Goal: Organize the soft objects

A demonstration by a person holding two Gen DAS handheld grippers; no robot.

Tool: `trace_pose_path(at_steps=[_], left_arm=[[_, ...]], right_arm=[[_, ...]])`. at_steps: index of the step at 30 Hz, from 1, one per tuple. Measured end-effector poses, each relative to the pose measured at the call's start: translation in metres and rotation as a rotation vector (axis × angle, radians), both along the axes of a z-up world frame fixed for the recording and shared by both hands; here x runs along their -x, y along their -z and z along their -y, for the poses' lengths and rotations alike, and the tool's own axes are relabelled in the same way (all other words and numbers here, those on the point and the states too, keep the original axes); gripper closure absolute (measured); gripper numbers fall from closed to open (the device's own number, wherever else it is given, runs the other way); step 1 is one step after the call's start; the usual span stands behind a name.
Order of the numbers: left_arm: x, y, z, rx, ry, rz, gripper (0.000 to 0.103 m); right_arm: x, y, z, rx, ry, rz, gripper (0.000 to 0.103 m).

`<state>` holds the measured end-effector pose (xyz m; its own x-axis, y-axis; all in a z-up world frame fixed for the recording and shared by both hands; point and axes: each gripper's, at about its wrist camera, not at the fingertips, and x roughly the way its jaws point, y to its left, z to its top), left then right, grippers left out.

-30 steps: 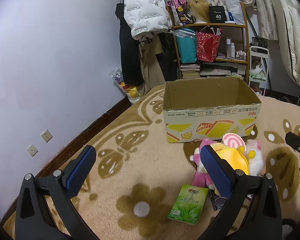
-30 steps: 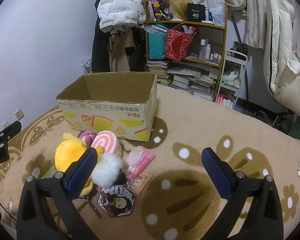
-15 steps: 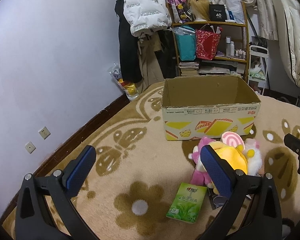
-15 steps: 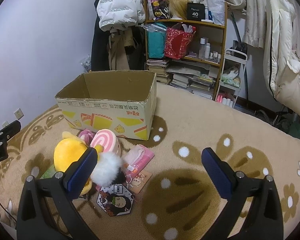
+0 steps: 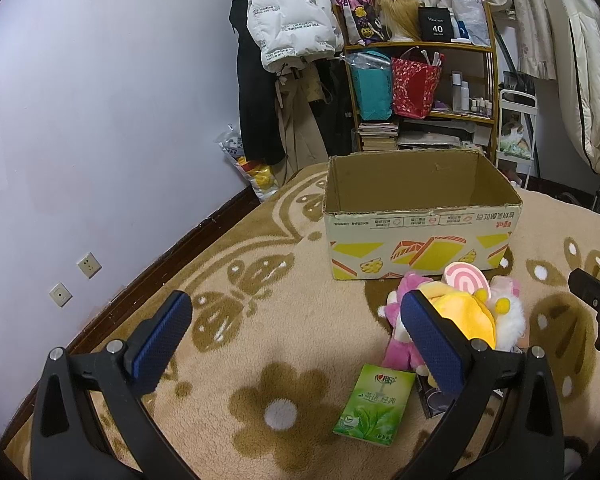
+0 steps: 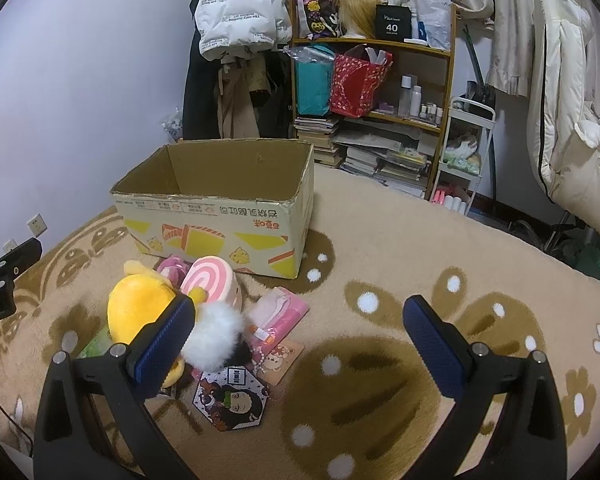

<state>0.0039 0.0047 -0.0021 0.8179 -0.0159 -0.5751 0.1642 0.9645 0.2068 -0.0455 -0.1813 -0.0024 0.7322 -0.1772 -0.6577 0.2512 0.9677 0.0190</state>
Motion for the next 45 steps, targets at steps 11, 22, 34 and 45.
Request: trace_pose_path(at_steps=[11,22,34,45], left_arm=[[-0.008,0.007,-0.004,-0.004,-0.029,-0.029,0.0],[-0.021,0.03,-0.007,0.0,0.0,-0.112,0.0],[-0.036,0.064,-0.005,-0.001,0.023,-0.219,0.0],[-0.047,0.094,-0.003,0.004,0.052,-0.317,0.0]], right_arm=[[-0.003,0.003,-0.004,0.008,-0.022,-0.013,0.0],[-0.019,0.014,-0.003,-0.025,-0.05,-0.038,0.0],[-0.049,0.047,0.003,-0.164,-0.073,-0.121,0.011],[-0.063,0.073,-0.004,-0.206,-0.105,-0.189,0.02]])
